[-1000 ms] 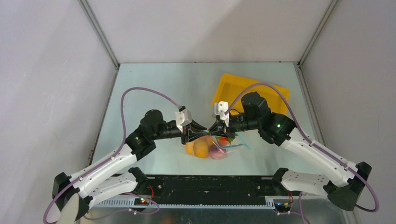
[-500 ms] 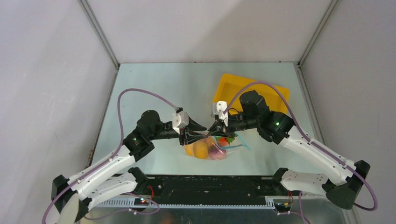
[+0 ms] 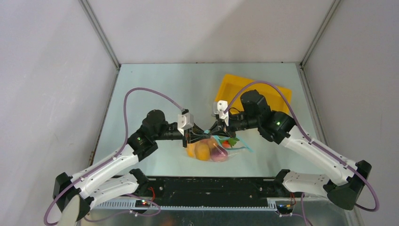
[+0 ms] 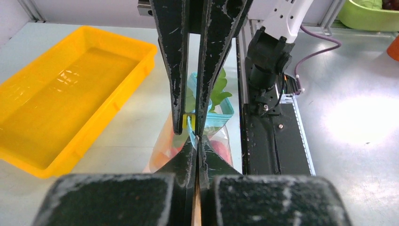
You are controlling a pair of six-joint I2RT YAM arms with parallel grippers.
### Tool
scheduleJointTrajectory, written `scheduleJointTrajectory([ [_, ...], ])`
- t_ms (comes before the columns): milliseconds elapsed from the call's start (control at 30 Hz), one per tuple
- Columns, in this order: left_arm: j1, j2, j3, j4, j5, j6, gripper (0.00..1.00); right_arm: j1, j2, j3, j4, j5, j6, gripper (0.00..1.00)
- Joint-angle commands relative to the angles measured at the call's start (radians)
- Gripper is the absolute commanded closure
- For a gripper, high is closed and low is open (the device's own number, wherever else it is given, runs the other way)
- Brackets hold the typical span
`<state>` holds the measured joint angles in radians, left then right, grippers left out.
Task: Place the food in the zip-top bag and seal the zipper
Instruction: Zip the zipper food storage bag at the center of the board.
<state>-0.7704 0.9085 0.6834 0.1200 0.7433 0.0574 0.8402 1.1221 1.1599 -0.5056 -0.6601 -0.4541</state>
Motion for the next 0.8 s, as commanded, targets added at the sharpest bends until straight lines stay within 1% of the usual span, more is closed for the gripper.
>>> scheduleJointTrajectory([
  [0, -0.002, -0.055, -0.019, 0.165, -0.094, -0.065, 1.00, 0.003, 0.000, 0.047, -0.014, -0.007, 0.011, 0.94],
  [100, -0.002, -0.089, -0.064, 0.261, -0.199, -0.130, 1.00, 0.003, -0.005, 0.046, -0.052, 0.032, 0.027, 0.94],
  [233, -0.002, -0.124, -0.114, 0.332, -0.284, -0.174, 1.00, 0.002, -0.012, 0.046, -0.128, 0.092, 0.037, 0.93],
  [467, -0.001, -0.135, -0.141, 0.366, -0.326, -0.192, 1.00, -0.013, -0.026, 0.045, -0.225, 0.148, 0.045, 0.94],
  [767, -0.001, -0.160, -0.160, 0.350, -0.369, -0.176, 1.00, -0.058, -0.105, 0.003, -0.237, 0.249, 0.107, 0.94],
])
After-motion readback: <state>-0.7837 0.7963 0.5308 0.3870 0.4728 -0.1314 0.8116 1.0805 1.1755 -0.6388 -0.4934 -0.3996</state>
